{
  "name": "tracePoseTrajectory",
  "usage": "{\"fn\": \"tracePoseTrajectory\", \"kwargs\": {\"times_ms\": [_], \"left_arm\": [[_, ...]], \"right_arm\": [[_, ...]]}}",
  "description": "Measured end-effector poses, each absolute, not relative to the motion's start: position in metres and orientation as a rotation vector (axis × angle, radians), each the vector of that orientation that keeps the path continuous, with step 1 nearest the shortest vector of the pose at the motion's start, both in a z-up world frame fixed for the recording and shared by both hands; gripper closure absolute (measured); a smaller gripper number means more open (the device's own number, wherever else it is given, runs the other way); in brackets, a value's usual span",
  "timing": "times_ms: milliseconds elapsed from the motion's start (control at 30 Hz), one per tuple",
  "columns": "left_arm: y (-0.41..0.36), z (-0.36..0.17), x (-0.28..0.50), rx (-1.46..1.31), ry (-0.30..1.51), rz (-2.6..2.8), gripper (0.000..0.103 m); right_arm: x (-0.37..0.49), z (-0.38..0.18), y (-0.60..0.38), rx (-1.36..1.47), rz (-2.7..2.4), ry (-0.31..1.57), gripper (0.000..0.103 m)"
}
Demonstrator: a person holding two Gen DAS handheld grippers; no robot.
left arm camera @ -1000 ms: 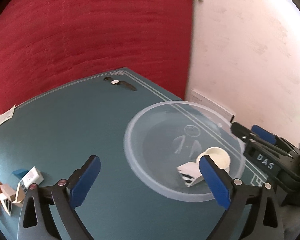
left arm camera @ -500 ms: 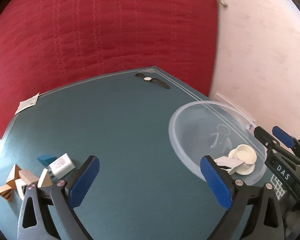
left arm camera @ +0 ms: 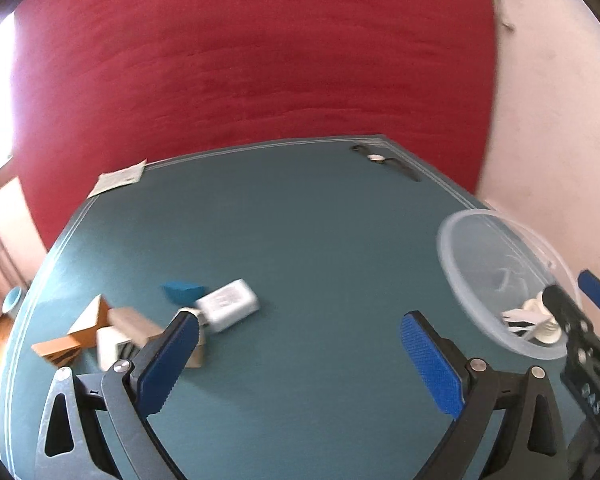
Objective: Organize rigid objects
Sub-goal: 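Grasp the orange cube with the left gripper while the right gripper moves toward the white box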
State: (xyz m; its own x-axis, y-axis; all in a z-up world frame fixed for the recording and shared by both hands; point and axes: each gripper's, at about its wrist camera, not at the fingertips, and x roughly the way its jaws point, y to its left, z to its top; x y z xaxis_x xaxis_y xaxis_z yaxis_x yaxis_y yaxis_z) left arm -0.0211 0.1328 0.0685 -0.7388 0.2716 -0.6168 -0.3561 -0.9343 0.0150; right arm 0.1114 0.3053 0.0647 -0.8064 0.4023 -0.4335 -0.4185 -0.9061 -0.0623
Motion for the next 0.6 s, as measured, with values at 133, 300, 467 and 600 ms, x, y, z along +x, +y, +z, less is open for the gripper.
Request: {"fn": "tracePoseTrajectory", "kwargs": {"times_ms": [133,300,467,600], "left_arm": [[0.110,0.067,-0.028,-0.938,0.156,2.691,0.001],[0.079,0.063,-0.033,-0.961,0.168,2.749,0.001],[0.040,0.055,-0.042,-1.034,0.177,2.830,0.001],[0.011,0.051,-0.047,-1.069,0.145,2.884,0.001]], "right_arm": [[0.102,0.063,0.283,-0.679,2.709,0.046,0.036],[0.089,0.060,0.252,-0.755,2.806,0.024,0.036],[0.071,0.058,0.234,-0.853,2.872,0.061,0.036],[0.057,0.059,0.226,-0.899,2.899,0.074,0.036]]}}
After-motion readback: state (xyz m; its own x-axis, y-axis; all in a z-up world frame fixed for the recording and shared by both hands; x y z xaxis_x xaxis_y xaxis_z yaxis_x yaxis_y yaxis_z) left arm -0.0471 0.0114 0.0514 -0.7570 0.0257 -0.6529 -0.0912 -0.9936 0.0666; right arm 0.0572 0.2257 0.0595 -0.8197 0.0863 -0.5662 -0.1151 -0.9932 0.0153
